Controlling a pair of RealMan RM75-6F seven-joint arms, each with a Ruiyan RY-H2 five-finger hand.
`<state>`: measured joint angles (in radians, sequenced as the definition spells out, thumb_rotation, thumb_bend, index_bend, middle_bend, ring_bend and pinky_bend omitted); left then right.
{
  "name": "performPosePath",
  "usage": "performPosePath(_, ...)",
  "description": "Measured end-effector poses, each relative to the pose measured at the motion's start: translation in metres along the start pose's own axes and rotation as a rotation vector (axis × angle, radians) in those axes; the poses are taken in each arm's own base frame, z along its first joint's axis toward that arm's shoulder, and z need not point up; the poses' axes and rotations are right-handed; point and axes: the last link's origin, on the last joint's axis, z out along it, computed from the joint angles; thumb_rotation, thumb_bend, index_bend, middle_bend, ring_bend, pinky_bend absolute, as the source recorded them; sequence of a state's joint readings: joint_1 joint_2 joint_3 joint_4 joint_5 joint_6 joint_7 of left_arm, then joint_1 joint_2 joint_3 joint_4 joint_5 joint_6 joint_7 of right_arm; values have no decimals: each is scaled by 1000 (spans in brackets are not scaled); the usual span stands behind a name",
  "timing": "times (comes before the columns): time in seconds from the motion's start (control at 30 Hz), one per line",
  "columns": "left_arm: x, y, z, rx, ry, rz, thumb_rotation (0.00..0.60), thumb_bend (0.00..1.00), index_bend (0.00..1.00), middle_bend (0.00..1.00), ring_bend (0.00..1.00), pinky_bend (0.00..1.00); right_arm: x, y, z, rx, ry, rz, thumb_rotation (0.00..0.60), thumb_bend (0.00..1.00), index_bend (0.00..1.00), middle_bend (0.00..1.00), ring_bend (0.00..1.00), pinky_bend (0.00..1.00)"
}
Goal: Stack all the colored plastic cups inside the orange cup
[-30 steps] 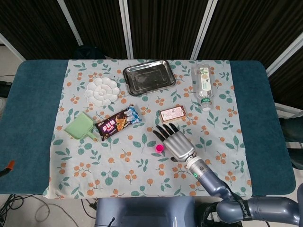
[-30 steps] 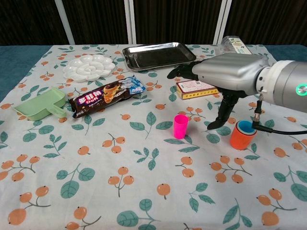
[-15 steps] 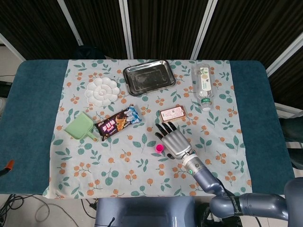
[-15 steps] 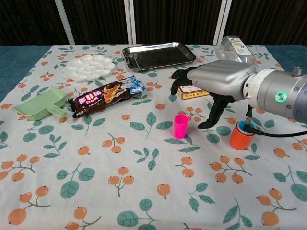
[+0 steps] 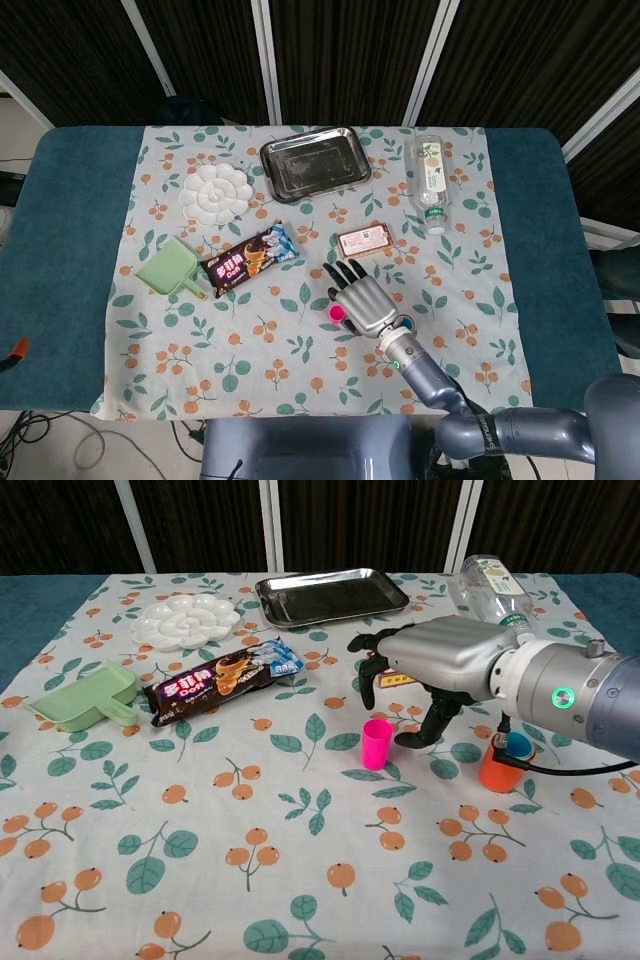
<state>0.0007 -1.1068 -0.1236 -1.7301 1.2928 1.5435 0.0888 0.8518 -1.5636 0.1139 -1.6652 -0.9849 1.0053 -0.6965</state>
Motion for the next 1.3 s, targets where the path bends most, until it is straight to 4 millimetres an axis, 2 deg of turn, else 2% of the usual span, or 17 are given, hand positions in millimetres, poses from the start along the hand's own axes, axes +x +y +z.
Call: performPosePath(1.3, 0, 0, 1, 0, 0, -1, 600, 210, 98, 64, 5, 0, -9, -2, 6, -6, -8, 20, 600, 404, 463, 0, 38, 87)
